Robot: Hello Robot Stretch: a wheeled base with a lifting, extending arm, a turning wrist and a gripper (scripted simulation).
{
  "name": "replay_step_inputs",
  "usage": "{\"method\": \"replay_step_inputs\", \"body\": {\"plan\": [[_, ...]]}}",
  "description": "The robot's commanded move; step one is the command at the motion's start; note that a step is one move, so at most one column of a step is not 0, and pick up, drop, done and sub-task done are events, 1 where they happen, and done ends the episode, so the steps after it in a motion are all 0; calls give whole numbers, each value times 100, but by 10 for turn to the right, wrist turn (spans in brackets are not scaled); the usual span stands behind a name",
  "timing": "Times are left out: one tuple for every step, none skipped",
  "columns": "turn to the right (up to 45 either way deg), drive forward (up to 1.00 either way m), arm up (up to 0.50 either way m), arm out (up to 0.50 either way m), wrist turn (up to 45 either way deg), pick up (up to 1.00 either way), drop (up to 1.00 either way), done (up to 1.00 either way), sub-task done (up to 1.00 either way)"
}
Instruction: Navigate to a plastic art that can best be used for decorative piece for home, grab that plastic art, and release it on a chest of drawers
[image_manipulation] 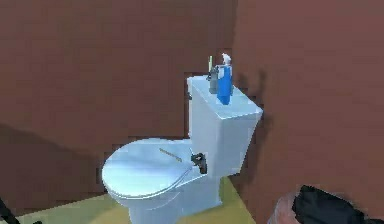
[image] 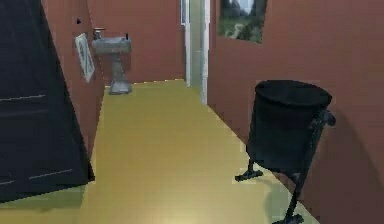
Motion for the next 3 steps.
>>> {"method": "replay_step_inputs", "body": {"plan": [[0,20,0,0,0,0,0,0,0],[-450,0,0,0,0,0,0,0,0],[-450,0,0,0,0,0,0,0,0]]}}
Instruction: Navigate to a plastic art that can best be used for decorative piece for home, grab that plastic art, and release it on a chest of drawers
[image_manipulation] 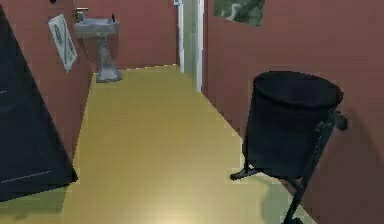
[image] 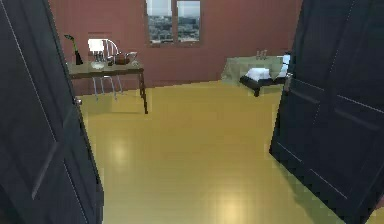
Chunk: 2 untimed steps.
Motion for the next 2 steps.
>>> {"method": "replay_step_inputs", "body": {"plan": [[0,100,0,0,0,0,0,0,0],[-60,0,0,0,0,0,0,0,0]]}}
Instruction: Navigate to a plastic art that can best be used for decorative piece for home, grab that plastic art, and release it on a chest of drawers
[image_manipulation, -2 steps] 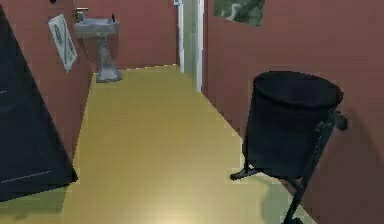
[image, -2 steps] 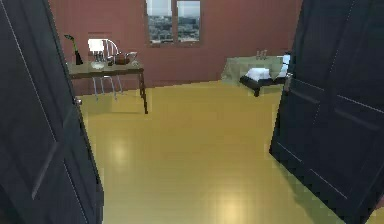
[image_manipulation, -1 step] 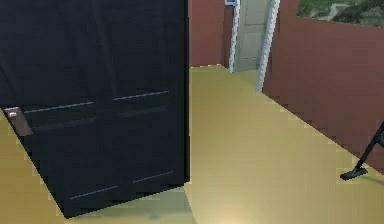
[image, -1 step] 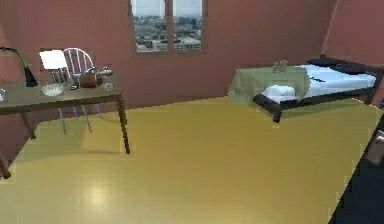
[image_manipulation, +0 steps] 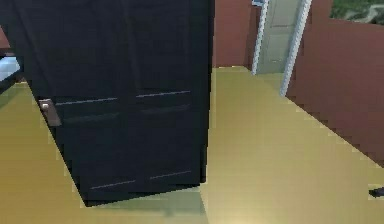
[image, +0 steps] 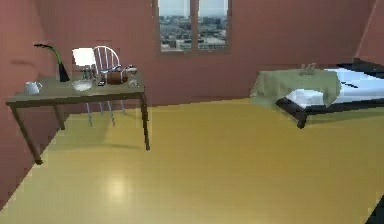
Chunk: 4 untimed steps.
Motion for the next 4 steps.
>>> {"method": "replay_step_inputs", "body": {"plan": [[0,15,0,0,0,0,0,0,0],[-120,0,0,0,0,0,0,0,0],[0,65,0,0,0,0,0,0,0],[-450,0,0,0,0,0,0,0,0]]}}
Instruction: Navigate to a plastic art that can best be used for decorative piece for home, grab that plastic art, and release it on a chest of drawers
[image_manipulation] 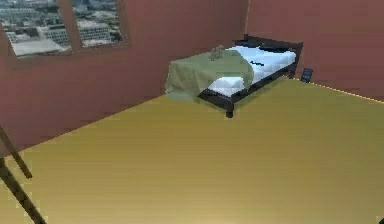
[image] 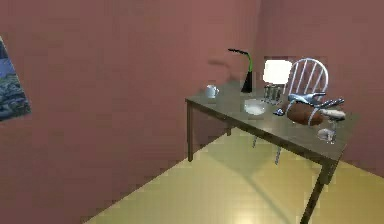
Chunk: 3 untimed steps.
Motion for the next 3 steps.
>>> {"method": "replay_step_inputs", "body": {"plan": [[0,55,0,0,0,0,0,0,0],[-390,0,0,0,0,0,0,0,0],[450,0,0,0,0,0,0,0,0]]}}
